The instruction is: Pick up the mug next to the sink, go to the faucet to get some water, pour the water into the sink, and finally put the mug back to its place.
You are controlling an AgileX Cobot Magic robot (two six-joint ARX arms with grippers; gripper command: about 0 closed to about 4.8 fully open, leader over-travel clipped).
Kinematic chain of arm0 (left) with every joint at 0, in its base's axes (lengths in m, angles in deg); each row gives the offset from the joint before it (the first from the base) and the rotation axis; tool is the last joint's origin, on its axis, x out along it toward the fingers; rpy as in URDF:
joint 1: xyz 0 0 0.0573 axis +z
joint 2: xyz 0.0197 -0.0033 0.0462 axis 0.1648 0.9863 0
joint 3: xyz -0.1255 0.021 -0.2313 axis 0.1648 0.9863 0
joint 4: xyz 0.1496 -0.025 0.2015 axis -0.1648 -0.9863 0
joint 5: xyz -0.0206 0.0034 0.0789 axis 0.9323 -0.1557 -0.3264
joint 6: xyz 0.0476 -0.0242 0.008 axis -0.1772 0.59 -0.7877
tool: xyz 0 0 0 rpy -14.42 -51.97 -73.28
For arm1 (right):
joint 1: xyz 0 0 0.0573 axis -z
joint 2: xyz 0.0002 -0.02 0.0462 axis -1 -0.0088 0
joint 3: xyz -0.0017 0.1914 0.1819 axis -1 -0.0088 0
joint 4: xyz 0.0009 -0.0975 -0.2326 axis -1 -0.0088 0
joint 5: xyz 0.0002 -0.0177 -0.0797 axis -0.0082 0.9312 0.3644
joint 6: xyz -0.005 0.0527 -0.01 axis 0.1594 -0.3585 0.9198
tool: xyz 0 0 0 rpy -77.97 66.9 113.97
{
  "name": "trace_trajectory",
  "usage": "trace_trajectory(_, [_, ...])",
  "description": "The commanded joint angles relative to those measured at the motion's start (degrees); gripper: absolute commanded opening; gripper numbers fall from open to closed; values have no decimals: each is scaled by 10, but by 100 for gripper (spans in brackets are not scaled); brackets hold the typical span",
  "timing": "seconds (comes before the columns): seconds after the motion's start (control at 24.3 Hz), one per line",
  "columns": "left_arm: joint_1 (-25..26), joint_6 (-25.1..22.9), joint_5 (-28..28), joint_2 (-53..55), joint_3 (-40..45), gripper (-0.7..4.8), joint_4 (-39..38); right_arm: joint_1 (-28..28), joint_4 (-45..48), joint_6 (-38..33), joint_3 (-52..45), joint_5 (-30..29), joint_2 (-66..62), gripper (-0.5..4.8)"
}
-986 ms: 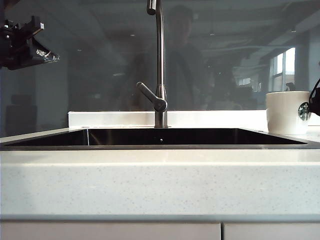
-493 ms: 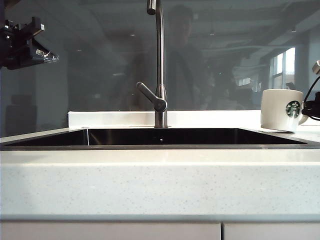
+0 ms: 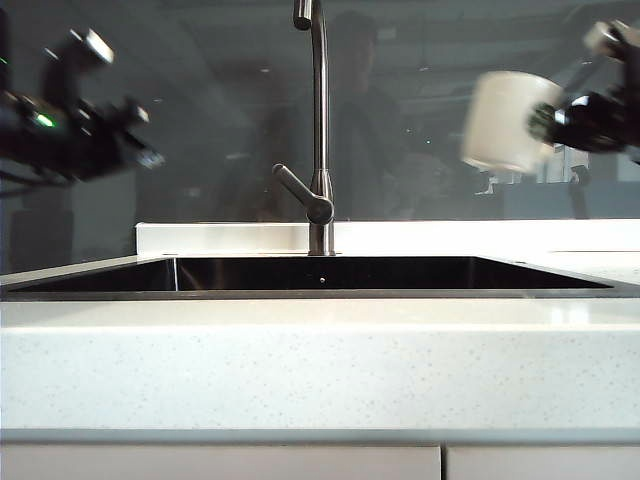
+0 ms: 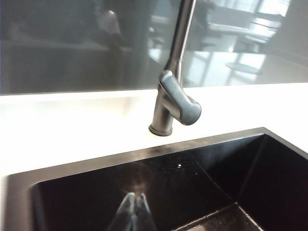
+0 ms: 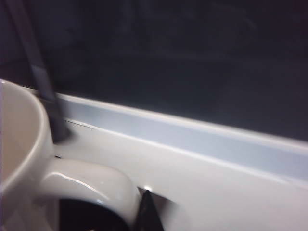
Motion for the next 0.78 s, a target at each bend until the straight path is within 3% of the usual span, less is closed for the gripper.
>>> trace_trajectory(0.04, [-15,1,28,112,-113,10,6,-85,-35,-25,13,47,30,-6])
trace_trajectory(0.16, [-20,6,56,232,-243,62,1,-174,-131,-16,66,112,34,-6])
trace_trajectory(0.25, [-17,26,81,301,-328,66,2,-226,-200,23,114,156,33,-6])
trace_trajectory(0.33, [-10,57,145,353,-406,135,5,-259,-236,59,148,186,33,-6])
trace_trajectory(0.49, [-11,100,219,419,-518,282,6,-275,-254,58,186,198,33,-6])
trace_trajectory(0.66, [-20,106,248,459,-604,284,8,-278,-279,58,219,237,33,-6])
trace_trajectory(0.78, [-33,103,249,480,-665,382,-4,-286,-313,72,253,276,26,-6])
